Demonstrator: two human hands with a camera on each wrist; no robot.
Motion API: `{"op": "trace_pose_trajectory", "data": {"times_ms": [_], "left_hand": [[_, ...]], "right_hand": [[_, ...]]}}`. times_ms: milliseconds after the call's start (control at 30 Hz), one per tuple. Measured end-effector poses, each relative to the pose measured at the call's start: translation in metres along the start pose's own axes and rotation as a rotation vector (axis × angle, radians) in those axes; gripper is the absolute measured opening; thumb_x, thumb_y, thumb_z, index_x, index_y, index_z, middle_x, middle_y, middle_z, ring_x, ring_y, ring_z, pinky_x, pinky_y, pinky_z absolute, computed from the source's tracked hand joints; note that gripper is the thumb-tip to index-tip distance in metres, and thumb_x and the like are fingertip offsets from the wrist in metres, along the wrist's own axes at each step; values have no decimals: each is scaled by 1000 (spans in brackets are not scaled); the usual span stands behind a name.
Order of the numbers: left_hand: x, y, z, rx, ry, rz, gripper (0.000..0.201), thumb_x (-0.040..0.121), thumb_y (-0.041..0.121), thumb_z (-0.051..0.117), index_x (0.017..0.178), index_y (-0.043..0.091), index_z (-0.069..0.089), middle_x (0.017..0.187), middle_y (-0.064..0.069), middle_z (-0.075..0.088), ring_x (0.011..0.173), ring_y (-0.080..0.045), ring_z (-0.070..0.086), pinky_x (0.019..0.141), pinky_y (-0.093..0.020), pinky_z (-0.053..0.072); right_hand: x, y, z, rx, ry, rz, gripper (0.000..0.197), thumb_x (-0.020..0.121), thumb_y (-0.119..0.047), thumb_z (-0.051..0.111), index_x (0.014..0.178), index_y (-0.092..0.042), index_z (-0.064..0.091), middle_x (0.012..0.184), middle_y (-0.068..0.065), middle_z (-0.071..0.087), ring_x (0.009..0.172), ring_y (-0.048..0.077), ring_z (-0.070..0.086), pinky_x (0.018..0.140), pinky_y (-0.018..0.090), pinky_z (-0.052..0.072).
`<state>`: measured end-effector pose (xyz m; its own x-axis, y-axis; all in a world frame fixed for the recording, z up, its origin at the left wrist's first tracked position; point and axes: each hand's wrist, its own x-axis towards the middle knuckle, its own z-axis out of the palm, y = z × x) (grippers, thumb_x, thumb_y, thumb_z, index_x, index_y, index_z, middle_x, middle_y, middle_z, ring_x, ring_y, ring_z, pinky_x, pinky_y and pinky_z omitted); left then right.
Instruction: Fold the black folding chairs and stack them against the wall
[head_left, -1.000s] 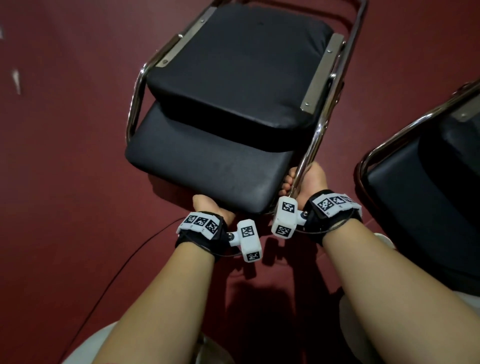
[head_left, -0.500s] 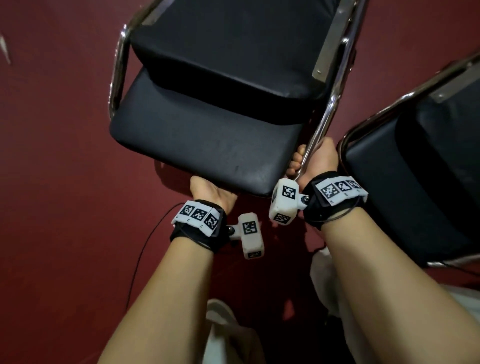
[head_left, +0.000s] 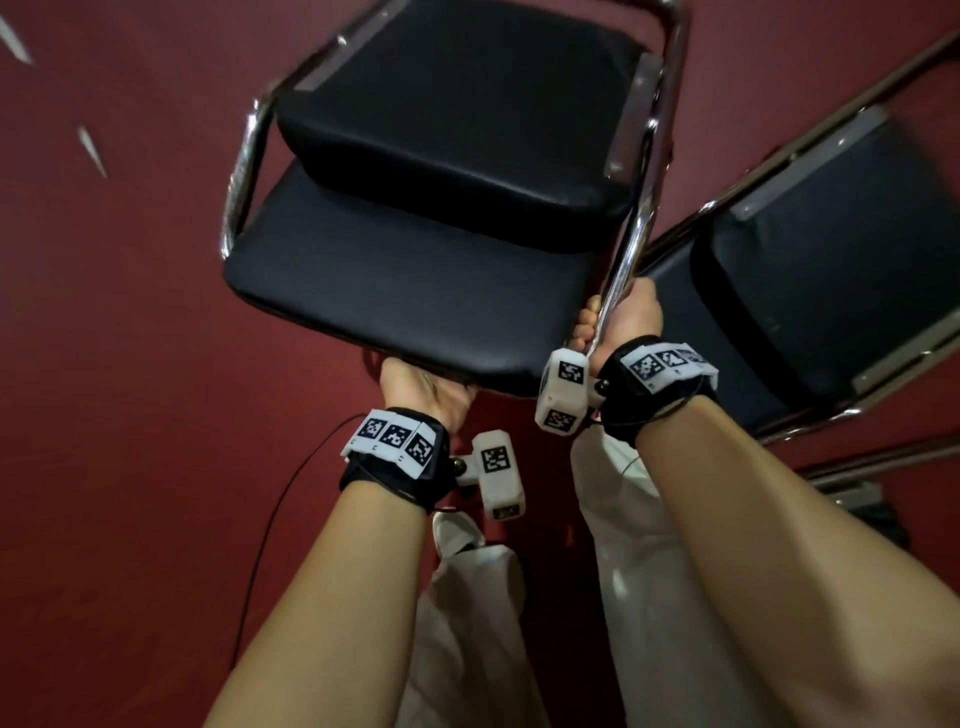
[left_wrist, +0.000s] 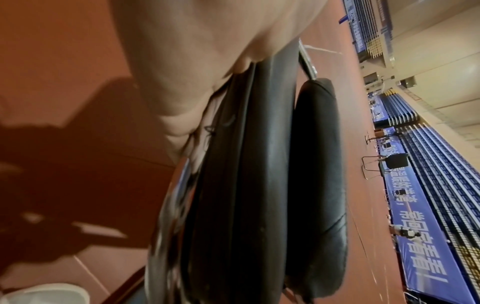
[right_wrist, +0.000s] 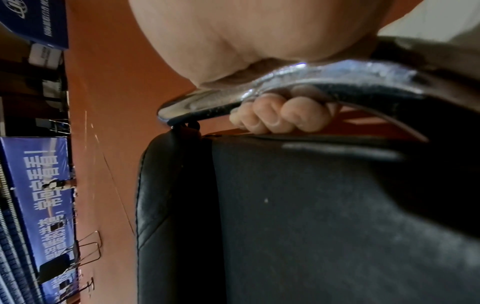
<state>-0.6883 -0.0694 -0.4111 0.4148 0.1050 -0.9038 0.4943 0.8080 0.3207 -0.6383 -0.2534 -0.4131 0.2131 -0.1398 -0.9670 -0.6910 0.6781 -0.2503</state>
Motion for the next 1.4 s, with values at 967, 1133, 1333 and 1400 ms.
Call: {"op": "trace_pose_trajectory", "data": {"times_ms": [967, 1133, 1333, 1400], "left_hand": [[-202, 241, 356, 747, -28, 97, 44, 81, 20, 83, 115, 3, 62, 95, -17, 75, 77, -34, 74, 63, -48, 61], [-174, 312, 394, 732, -48, 105, 88, 51, 36, 96, 123, 5, 57, 103, -21, 73, 82, -43, 73, 69, -64, 57], [-157, 398, 440, 816, -98, 180, 74, 48, 43, 90, 107, 8, 65, 102, -20, 73, 82, -42, 73, 73, -61, 59], [-137, 419, 453, 864, -93, 201, 72, 50, 46, 90, 106, 9, 64, 97, -18, 74, 80, -40, 74, 74, -58, 60]], "right_hand": [[-270, -315, 163, -388, -82, -90, 24, 101, 1, 38, 77, 1, 39, 38, 8, 51, 28, 18, 51, 30, 19, 40], [-297, -331, 230, -406, -84, -151, 20, 97, -15, 47, 101, 4, 44, 70, 16, 50, 55, 28, 52, 64, 35, 48], [-328, -351, 301, -476, -129, -106, 31, 98, -20, 46, 113, 6, 41, 88, 20, 50, 65, 31, 51, 54, 36, 51], [-328, -359, 317, -467, -207, -56, 34, 99, -21, 43, 116, 8, 44, 96, 25, 56, 71, 34, 56, 63, 41, 57]]}}
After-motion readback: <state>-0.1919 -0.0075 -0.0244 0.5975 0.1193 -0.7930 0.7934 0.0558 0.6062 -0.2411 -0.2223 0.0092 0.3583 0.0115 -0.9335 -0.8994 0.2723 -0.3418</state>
